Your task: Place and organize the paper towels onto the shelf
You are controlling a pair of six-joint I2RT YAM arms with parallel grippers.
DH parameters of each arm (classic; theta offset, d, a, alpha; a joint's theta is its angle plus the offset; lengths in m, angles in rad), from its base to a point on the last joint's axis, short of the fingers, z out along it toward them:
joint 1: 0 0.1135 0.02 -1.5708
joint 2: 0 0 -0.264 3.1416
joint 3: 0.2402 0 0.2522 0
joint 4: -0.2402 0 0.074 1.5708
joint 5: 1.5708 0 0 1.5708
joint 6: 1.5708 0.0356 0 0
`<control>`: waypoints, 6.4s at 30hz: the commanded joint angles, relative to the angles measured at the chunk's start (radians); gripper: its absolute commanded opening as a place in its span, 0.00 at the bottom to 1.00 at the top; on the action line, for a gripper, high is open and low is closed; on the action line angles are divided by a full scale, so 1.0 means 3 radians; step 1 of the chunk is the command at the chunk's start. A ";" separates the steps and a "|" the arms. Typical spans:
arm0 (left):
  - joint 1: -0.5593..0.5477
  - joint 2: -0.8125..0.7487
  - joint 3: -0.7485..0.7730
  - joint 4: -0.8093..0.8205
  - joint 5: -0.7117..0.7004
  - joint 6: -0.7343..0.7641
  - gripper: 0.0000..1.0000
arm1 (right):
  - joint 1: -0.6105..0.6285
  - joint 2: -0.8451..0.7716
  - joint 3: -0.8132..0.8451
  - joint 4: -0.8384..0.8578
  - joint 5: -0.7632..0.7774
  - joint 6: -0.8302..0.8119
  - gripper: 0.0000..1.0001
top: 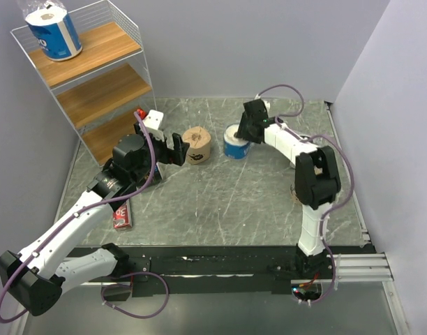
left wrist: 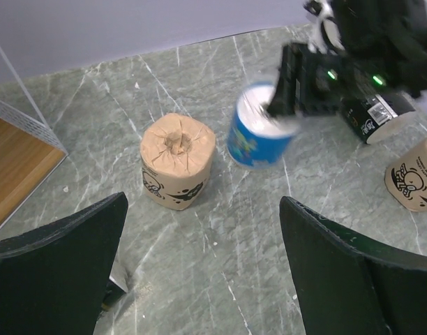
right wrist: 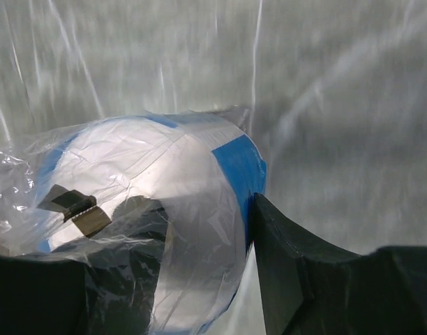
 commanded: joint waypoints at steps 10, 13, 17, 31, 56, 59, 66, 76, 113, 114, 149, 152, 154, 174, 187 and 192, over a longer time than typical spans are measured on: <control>-0.0017 -0.0021 0.0056 0.0101 -0.0068 0.0040 0.97 | 0.1017 -0.1781 -0.1930 0.0579 -0.0300 0.0086 0.44; -0.0043 0.0066 0.0072 0.0070 -0.0093 0.0055 0.97 | 0.1263 -0.1823 -0.2018 0.0681 -0.0357 0.0092 0.43; -0.0094 0.0102 0.0051 0.0070 -0.0139 0.0101 0.96 | 0.1457 -0.1812 -0.1972 0.0620 -0.0260 0.0081 0.48; -0.0774 0.0582 0.0378 -0.0538 -0.0139 0.0362 0.96 | 0.1478 -0.3043 -0.2401 0.0262 -0.0117 -0.0297 0.94; -0.1940 0.1630 0.0946 -0.1310 -0.0819 -0.0272 0.89 | 0.1483 -0.5832 -0.3000 -0.1088 0.0701 -0.0088 0.95; -0.1940 0.1641 0.0869 -0.1285 -0.0967 -0.0252 0.89 | 0.1478 -0.5816 -0.3030 -0.1057 0.0666 -0.0072 0.95; -0.1889 0.1809 0.0874 -0.1351 -0.0851 -0.0211 0.87 | 0.1478 -0.5770 -0.3132 -0.1001 0.0640 -0.0037 0.95; -0.1695 0.1866 0.0711 -0.1132 -0.0656 -0.0175 0.82 | 0.1478 -0.5755 -0.3168 -0.0909 0.0620 -0.0062 0.95; -0.1623 0.2050 0.0527 -0.0922 -0.0615 -0.0109 0.59 | 0.1483 -0.5770 -0.3204 -0.0873 0.0584 -0.0047 0.96; -0.1623 0.2045 0.0527 -0.0922 -0.0625 -0.0109 0.57 | 0.1478 -0.5775 -0.3204 -0.0873 0.0594 -0.0052 0.96; 0.0064 0.1288 0.2797 -0.0534 -0.1689 0.2125 0.31 | 0.1478 -0.5596 -0.2529 -0.1144 0.0584 -0.0088 0.96; 0.0289 0.1400 0.2970 -0.0380 -0.1520 0.2264 0.30 | 0.1478 -0.5566 -0.2499 -0.1144 0.0604 -0.0088 0.96; 0.0463 0.1543 0.3251 -0.0410 -0.1393 0.2254 0.30 | 0.1473 -0.5545 -0.2468 -0.1129 0.0609 -0.0103 0.96; 0.0974 0.2351 0.4213 -0.0370 -0.0906 0.2320 0.33 | 0.1478 -0.5443 -0.2079 -0.1185 0.0640 -0.0226 0.96; 0.1184 0.2622 0.4459 -0.0206 -0.0809 0.2279 0.62 | 0.1483 -0.5499 -0.2028 -0.1205 0.0676 -0.0246 0.96; 0.1235 0.2674 0.4489 -0.0186 -0.0789 0.2254 0.68 | 0.1478 -0.5509 -0.2028 -0.1216 0.0671 -0.0241 0.96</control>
